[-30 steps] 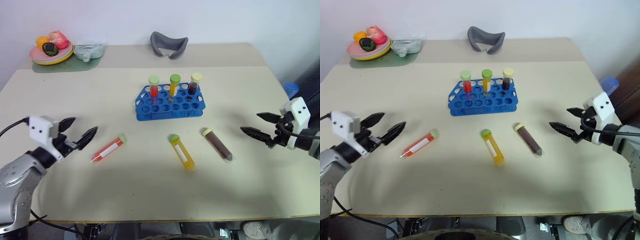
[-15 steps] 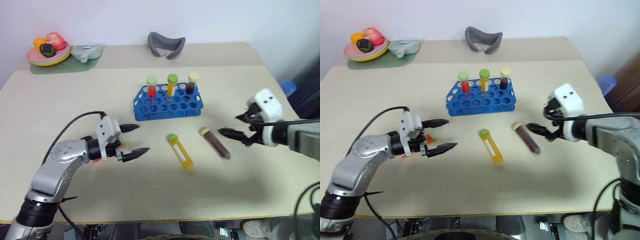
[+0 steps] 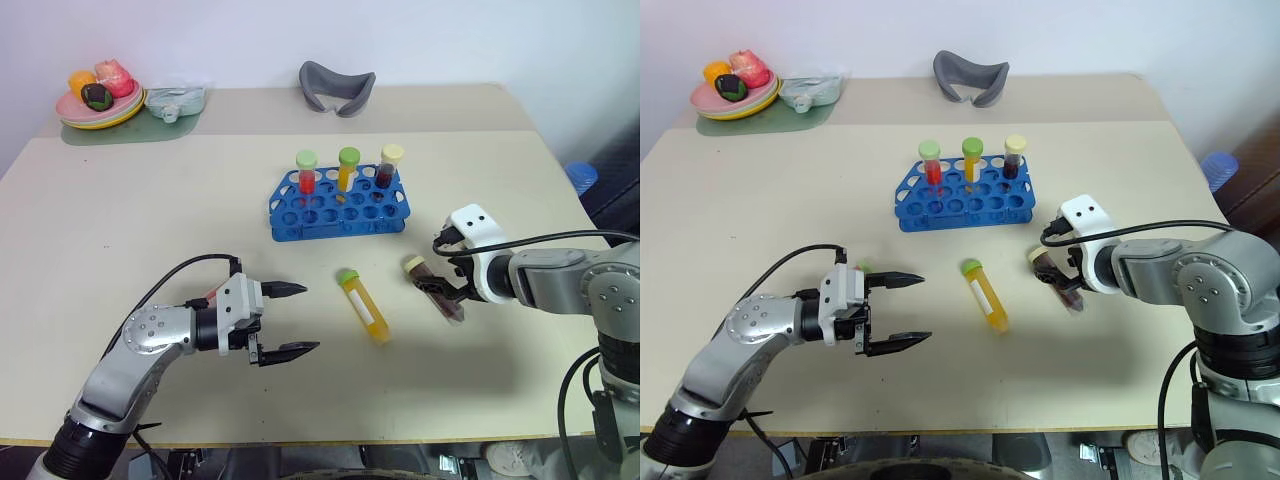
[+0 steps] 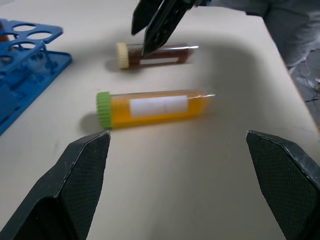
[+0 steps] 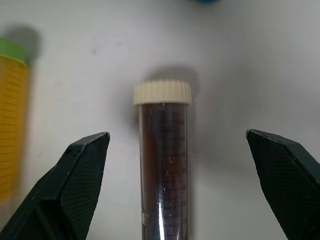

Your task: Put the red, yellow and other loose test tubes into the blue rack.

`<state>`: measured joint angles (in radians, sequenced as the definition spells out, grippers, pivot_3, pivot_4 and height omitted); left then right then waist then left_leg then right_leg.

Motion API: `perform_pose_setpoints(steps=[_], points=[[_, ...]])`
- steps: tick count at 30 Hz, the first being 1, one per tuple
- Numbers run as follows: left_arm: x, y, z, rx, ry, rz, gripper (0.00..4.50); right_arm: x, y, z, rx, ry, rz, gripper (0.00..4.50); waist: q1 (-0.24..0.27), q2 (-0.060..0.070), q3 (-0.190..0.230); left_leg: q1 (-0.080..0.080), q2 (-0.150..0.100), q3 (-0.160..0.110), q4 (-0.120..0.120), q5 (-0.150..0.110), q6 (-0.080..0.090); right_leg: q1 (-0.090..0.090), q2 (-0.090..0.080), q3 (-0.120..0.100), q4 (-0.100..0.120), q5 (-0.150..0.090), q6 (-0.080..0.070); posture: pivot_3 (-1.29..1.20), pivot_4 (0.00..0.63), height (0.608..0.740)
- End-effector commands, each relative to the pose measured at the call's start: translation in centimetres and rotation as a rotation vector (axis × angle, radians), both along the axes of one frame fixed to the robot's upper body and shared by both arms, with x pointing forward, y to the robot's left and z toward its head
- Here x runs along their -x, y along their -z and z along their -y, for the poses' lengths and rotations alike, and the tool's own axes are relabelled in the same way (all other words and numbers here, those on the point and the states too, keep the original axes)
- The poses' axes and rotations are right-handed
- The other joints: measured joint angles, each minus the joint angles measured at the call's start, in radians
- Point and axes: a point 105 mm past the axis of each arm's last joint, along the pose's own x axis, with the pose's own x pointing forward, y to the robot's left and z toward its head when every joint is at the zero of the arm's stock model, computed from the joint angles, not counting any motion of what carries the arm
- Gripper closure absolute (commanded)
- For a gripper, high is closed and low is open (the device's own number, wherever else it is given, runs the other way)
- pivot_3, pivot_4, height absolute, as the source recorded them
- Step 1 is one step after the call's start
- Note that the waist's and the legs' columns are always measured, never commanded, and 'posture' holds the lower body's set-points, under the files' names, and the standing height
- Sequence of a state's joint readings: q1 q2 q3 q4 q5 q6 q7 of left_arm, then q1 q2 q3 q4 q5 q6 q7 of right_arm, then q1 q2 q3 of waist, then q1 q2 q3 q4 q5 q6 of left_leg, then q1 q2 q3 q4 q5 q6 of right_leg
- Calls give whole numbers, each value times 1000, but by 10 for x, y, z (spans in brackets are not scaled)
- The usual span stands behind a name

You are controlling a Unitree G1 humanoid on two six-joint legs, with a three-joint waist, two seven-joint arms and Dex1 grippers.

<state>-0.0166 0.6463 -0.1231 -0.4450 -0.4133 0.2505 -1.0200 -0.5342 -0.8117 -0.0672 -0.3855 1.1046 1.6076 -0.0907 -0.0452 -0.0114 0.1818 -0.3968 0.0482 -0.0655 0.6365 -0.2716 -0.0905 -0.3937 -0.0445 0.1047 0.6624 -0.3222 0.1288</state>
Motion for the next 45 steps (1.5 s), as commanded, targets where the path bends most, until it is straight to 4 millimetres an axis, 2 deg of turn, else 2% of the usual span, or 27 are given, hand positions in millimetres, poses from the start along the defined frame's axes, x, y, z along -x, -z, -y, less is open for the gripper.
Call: perform_pose_setpoints(steps=[1,10,17,20,22,29,32,34,35,38,41,45], points=[[10,-2,4,-10,35,39,77,-3,-5,-4,13,-9,-5,0,-1,0,0,0,0,0,0,0,0,0,0,0,0,0,0,0,150,740],[12,5,5,20,22,38,77,-12,1,-8,54,14,-77,0,0,0,0,0,0,0,0,0,0,0,0,0,0,0,0,0,150,740],[15,17,0,20,13,31,77,-10,14,-7,95,29,-130,0,1,0,0,-1,0,0,0,0,0,-1,0,0,0,0,0,0,150,740],[15,18,-1,22,11,34,0,-10,16,-6,156,24,-118,800,1,0,0,-1,0,0,0,0,0,0,0,0,0,0,0,0,150,740],[16,19,-3,22,7,34,0,-10,16,-7,155,23,-113,1702,0,0,0,0,0,0,0,0,0,0,0,0,0,0,0,0,150,740],[16,20,-5,23,6,37,0,-13,9,-10,149,21,-84,1702,0,0,0,-1,0,0,0,0,1,-1,0,0,0,0,0,0,150,740],[13,17,-4,26,8,43,0,-13,10,-11,148,15,-84,2549,1,0,0,-1,0,0,0,0,1,-1,0,0,0,0,0,0,150,740],[12,15,-4,26,9,45,0,-13,9,-12,158,9,-73,3547,1,0,0,-1,0,0,0,0,1,-1,0,0,0,0,0,0,150,740],[11,14,-3,26,9,47,0,-12,8,-13,162,5,-68,3696,1,0,0,-1,0,0,0,0,1,-1,0,0,0,0,0,0,150,740],[10,10,-2,27,8,52,0,-12,4,-16,163,-12,-47,3696,0,0,0,-1,0,0,0,0,1,-1,0,0,0,0,0,0,150,740],[8,5,-2,28,-6,55,0,-13,-11,-25,160,-57,35,3696,0,0,0,-3,0,0,0,0,1,-3,0,0,0,0,0,0,150,740],[1,-2,-8,42,-66,56,0,-15,-56,-51,112,-194,322,3696,1,2,0,-9,0,0,2,0,1,-9,0,0,2,0,0,0,150,740]])
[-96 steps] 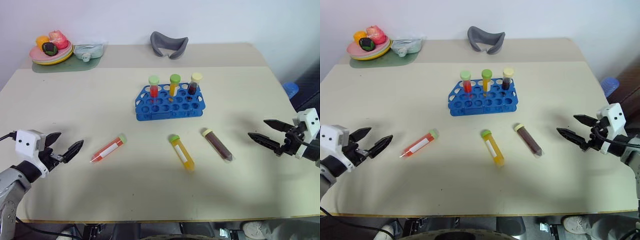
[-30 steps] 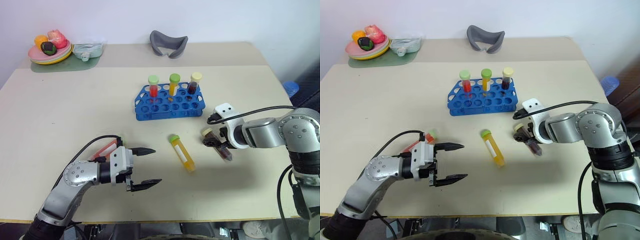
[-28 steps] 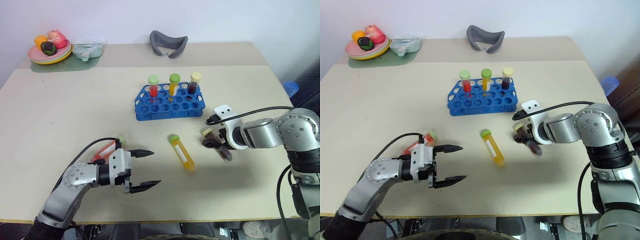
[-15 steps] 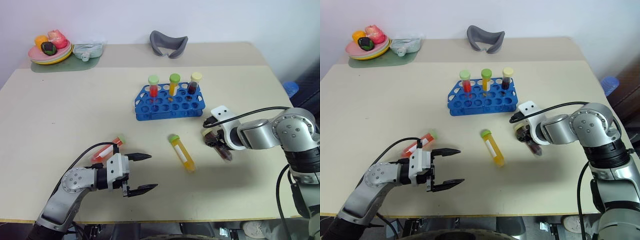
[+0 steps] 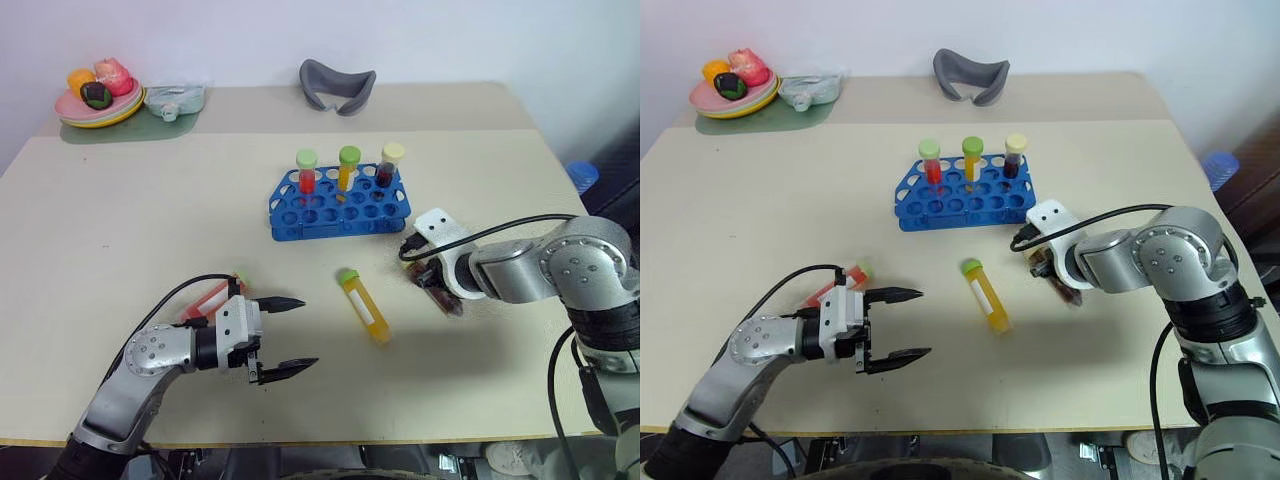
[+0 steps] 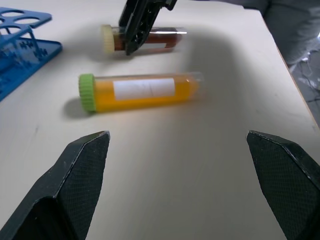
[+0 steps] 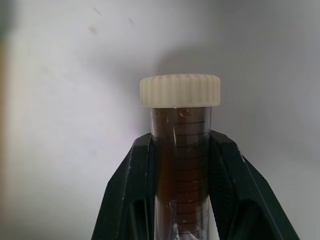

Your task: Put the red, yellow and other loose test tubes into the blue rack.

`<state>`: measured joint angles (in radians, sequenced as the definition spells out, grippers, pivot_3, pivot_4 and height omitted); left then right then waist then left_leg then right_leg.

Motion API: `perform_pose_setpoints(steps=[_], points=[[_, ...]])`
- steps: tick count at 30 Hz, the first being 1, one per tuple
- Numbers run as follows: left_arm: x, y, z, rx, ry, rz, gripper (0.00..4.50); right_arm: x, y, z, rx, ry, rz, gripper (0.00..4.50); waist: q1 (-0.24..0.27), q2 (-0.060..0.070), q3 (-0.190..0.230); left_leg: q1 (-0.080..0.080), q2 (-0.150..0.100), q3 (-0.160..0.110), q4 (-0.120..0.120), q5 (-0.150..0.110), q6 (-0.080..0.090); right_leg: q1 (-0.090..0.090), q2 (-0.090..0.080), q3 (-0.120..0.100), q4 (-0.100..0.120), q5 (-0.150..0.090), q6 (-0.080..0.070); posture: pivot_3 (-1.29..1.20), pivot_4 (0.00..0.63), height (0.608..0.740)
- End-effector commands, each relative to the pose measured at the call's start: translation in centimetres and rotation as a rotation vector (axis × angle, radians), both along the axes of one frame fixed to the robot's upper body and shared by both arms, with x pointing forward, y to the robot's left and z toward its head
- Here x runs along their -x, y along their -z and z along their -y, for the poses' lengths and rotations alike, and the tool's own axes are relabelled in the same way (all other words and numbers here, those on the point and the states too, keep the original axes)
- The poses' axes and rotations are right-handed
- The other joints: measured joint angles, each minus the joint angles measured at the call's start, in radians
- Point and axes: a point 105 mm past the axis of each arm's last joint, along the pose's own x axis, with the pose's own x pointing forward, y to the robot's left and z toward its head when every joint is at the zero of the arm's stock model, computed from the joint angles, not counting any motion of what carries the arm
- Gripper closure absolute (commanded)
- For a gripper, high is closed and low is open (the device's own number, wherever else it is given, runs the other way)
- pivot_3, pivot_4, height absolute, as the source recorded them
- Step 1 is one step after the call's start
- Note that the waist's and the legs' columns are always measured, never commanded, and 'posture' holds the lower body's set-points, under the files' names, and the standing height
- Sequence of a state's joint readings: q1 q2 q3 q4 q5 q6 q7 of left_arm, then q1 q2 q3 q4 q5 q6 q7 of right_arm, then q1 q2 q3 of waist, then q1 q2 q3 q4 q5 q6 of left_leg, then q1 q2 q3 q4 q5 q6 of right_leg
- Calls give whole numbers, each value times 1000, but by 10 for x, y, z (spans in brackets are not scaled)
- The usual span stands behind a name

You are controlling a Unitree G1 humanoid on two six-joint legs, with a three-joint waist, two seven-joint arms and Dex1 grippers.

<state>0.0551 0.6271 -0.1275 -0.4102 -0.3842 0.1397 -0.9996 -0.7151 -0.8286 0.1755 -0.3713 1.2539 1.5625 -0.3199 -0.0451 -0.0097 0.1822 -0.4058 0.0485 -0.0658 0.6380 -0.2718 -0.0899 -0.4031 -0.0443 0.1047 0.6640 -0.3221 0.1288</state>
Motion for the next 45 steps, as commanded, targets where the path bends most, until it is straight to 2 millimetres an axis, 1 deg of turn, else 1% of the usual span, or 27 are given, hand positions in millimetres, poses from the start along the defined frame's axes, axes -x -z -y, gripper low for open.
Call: perform_pose_setpoints(steps=[1,2,4,6,8,11,14,19,21,26,34,45], points=[[-6,-16,-7,24,-49,39,0,-4,-58,-26,-105,-150,329,3696,1,0,0,-1,0,0,1,0,0,-1,0,0,0,0,0,0,150,740],[-10,-17,-10,30,-73,38,0,-4,-71,-33,-169,-194,418,3696,1,0,0,-2,0,-1,1,0,0,-1,0,-1,0,0,0,0,150,740],[-17,-22,-15,48,-122,41,0,-9,-89,-38,-270,-216,555,3696,1,-1,0,-2,0,-1,1,0,0,-1,0,-1,0,0,0,0,150,740],[-27,-30,-15,82,-163,50,0,-19,-99,-38,-442,-162,658,3696,1,-1,-1,-2,0,-1,2,0,0,-1,0,-2,0,0,0,0,150,740],[-34,-36,-13,117,-186,57,0,-28,-103,-38,-575,-110,716,3696,1,-1,0,-2,0,-1,4,0,0,0,0,-2,1,0,0,0,150,740],[-39,-42,-9,141,-189,60,0,-43,-100,-39,-575,-69,831,3696,0,-1,0,-3,0,-1,6,0,0,1,0,-2,2,0,0,0,150,740],[-43,-46,-7,166,-207,65,0,-51,-94,-40,-608,-25,914,3696,-1,-1,0,-3,0,-1,6,0,0,0,0,-2,2,0,0,0,150,740],[-41,-48,-3,181,-214,69,0,-59,-83,-36,-616,36,1034,3696,-2,0,0,-3,0,-1,5,0,0,0,0,-2,2,0,0,0,150,740],[-38,-49,-1,191,-218,72,0,-64,-76,-35,-623,66,1055,3696,-2,0,0,-2,0,-1,6,0,0,0,0,-2,3,0,0,0,150,740],[-36,-52,-1,205,-231,71,0,-71,-67,-36,-647,94,1080,3696,-2,0,0,-2,0,-1,6,0,-1,0,0,-2,3,0,0,0,150,740],[-36,-56,-2,206,-238,70,0,-76,-55,-31,-678,141,1089,3696,-3,0,0,-2,0,-1,6,0,-1,0,0,-2,3,0,0,0,150,740],[-37,-56,-7,195,-243,65,0,-76,-40,-31,-678,156,1088,3696,-16,0,0,-2,0,-1,6,1,-1,0,0,-2,5,0,0,0,150,740]])
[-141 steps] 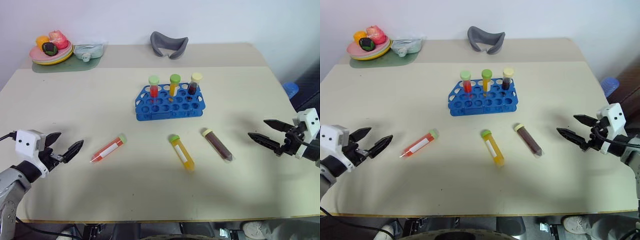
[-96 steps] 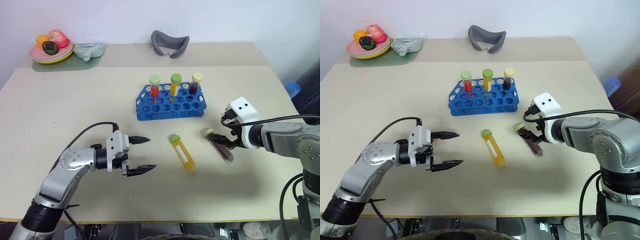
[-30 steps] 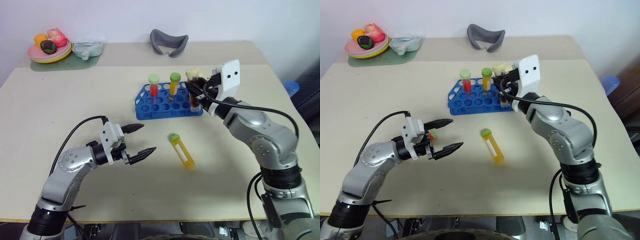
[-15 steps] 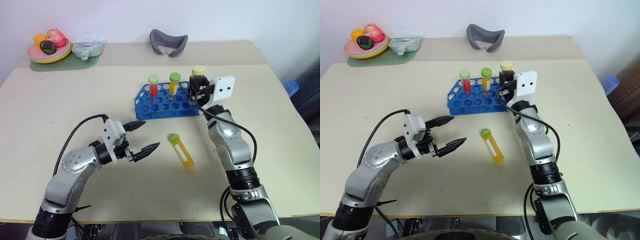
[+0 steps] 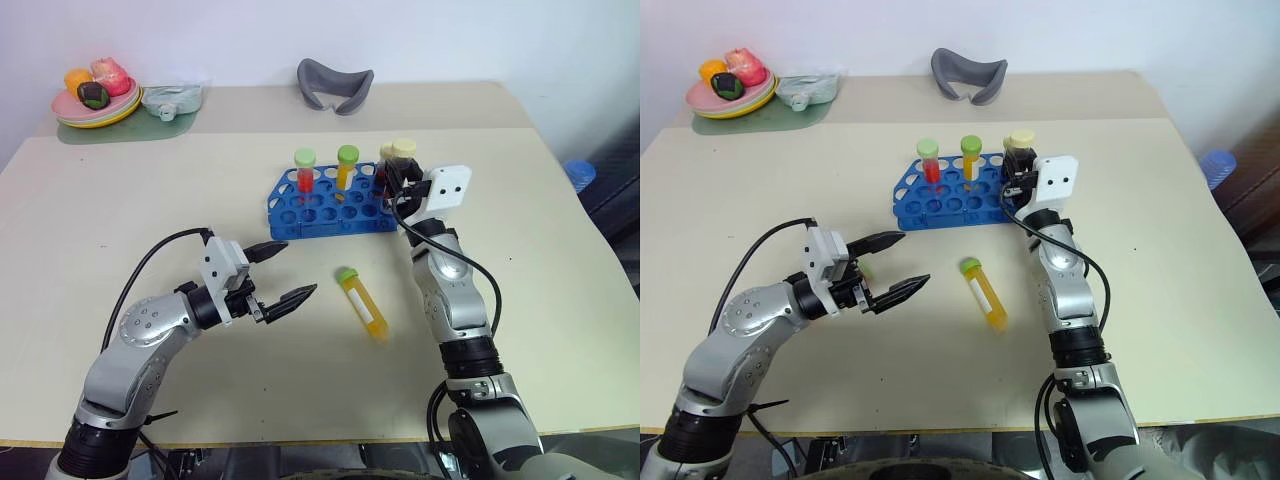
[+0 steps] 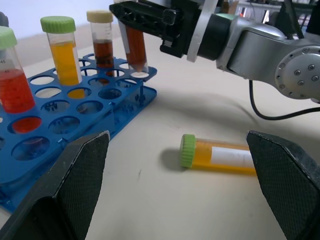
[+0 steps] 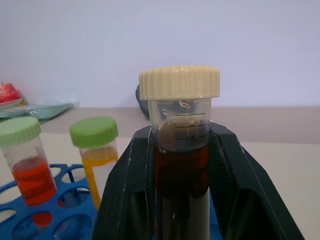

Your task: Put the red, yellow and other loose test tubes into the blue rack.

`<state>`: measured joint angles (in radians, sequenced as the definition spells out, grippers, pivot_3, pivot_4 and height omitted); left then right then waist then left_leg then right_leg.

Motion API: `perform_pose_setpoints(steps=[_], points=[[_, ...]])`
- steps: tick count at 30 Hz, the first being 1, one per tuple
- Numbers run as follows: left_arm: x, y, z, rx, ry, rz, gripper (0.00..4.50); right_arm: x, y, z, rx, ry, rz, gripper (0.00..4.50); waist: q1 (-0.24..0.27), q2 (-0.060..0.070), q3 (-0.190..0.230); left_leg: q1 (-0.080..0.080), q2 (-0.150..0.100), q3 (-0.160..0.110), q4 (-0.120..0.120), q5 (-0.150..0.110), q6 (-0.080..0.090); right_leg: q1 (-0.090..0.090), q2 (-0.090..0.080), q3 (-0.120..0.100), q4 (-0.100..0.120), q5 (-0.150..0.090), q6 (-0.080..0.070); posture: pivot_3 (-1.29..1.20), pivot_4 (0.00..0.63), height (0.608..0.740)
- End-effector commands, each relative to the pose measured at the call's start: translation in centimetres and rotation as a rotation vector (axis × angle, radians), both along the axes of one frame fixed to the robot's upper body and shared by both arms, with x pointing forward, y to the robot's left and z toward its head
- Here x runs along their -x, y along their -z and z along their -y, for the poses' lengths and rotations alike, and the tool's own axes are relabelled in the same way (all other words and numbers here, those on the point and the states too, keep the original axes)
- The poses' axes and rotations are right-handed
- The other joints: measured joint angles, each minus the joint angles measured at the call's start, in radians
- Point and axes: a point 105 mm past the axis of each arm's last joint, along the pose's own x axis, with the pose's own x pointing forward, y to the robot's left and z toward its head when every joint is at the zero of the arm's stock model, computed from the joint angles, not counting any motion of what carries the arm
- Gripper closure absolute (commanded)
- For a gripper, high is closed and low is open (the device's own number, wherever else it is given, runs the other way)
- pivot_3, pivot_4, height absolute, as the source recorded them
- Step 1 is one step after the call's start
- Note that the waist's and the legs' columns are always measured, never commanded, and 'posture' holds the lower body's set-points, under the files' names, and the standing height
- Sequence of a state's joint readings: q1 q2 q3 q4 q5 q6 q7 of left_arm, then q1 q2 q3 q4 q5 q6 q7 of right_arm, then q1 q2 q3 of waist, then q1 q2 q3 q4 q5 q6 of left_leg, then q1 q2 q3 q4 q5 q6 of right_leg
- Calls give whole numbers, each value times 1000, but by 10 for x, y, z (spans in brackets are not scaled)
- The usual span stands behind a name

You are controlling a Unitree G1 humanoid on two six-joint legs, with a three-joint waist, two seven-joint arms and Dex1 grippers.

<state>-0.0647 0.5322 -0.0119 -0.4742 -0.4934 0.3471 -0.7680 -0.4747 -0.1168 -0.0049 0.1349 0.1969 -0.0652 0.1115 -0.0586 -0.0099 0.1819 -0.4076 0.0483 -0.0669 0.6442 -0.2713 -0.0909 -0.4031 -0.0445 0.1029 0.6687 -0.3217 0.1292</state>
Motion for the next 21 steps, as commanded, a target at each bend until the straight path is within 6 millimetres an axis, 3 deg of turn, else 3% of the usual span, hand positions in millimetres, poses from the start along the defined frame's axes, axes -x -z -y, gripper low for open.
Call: perform_pose_setpoints(steps=[1,21], points=[[3,-10,-2,13,9,34,0,3,-7,0,-8,3,46,3696,-6,0,0,0,0,0,0,0,0,0,0,0,0,0,0,0,150,740],[3,-12,-1,10,12,33,0,-12,-1,-6,-22,14,57,3696,-14,0,0,1,0,0,2,0,-1,1,0,0,3,0,0,0,150,740]])
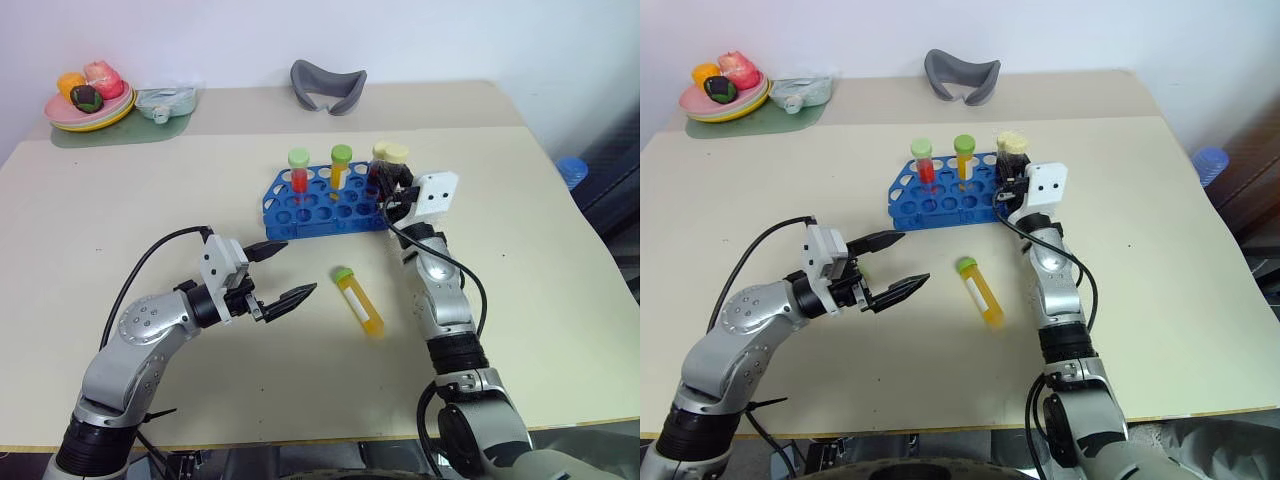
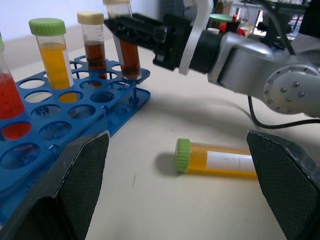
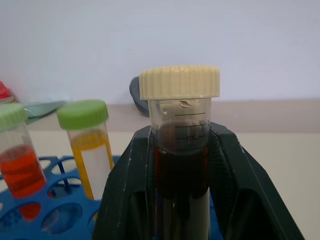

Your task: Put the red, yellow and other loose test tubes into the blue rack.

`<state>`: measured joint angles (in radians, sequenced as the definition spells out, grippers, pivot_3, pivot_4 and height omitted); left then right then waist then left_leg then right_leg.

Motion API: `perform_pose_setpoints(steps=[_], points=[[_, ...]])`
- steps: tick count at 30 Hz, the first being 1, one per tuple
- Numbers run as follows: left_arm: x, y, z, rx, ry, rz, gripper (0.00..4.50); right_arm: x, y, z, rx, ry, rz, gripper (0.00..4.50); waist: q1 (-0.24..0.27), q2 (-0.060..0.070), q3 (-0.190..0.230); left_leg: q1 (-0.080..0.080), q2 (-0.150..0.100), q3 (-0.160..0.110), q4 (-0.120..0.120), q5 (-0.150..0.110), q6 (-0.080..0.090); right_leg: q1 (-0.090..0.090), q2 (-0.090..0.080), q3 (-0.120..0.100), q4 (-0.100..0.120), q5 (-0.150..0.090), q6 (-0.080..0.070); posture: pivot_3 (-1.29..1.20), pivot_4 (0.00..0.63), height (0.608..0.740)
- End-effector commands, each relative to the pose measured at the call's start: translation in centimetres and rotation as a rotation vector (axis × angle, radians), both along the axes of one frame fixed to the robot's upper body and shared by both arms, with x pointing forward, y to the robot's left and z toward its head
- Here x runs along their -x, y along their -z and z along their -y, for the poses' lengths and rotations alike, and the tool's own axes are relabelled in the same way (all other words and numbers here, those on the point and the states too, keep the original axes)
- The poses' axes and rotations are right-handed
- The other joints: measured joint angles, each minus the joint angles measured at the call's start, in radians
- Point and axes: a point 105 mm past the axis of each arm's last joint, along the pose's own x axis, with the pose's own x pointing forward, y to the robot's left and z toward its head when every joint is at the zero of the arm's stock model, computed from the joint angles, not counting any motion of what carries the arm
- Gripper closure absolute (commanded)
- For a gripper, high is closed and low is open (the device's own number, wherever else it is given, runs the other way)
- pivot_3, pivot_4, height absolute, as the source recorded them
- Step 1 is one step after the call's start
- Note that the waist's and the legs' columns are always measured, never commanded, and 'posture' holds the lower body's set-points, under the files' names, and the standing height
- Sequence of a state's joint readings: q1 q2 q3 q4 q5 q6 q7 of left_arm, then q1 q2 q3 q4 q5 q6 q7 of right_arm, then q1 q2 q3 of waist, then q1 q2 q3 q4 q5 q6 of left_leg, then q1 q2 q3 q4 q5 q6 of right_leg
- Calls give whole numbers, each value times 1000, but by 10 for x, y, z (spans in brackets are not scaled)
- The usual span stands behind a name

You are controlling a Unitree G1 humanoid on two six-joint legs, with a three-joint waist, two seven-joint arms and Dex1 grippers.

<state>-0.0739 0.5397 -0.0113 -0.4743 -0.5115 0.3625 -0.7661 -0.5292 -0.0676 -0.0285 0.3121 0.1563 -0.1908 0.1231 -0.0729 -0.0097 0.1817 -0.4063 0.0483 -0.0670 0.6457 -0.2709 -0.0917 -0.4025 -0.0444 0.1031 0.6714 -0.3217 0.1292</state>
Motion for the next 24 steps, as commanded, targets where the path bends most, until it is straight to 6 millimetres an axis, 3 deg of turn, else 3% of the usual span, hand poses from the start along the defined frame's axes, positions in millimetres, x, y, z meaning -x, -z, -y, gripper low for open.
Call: perform_pose_setpoints(steps=[1,3,9,10,11,17,24], points=[[4,-10,-1,5,5,43,0,0,-13,0,-9,6,56,3696,0,0,0,0,0,0,0,0,0,0,0,0,1,0,0,0,150,740],[4,-10,-2,4,4,41,0,0,-12,0,-17,-1,57,3696,0,0,0,0,0,0,0,0,0,0,0,0,1,0,0,0,150,740],[6,-9,-3,2,-3,37,0,8,-20,1,-20,-18,89,865,1,0,0,0,0,0,0,0,0,0,0,0,1,0,0,0,150,740],[6,-9,-4,1,-4,37,0,9,-23,2,-10,-14,99,214,1,0,0,0,0,0,0,0,0,0,0,0,1,0,0,0,150,740],[6,-8,-5,1,-6,36,0,11,-28,4,-1,-14,113,35,1,0,0,0,0,0,0,0,0,0,0,0,1,0,0,0,150,740],[5,-2,-20,-17,-46,32,0,39,-57,25,124,-74,121,35,5,0,0,0,0,0,0,0,0,0,0,0,0,0,0,0,150,740],[-1,8,-44,-87,-78,14,0,95,-50,19,324,-416,-226,35,3,2,1,0,0,0,0,0,1,1,0,0,0,0,0,0,150,740]])
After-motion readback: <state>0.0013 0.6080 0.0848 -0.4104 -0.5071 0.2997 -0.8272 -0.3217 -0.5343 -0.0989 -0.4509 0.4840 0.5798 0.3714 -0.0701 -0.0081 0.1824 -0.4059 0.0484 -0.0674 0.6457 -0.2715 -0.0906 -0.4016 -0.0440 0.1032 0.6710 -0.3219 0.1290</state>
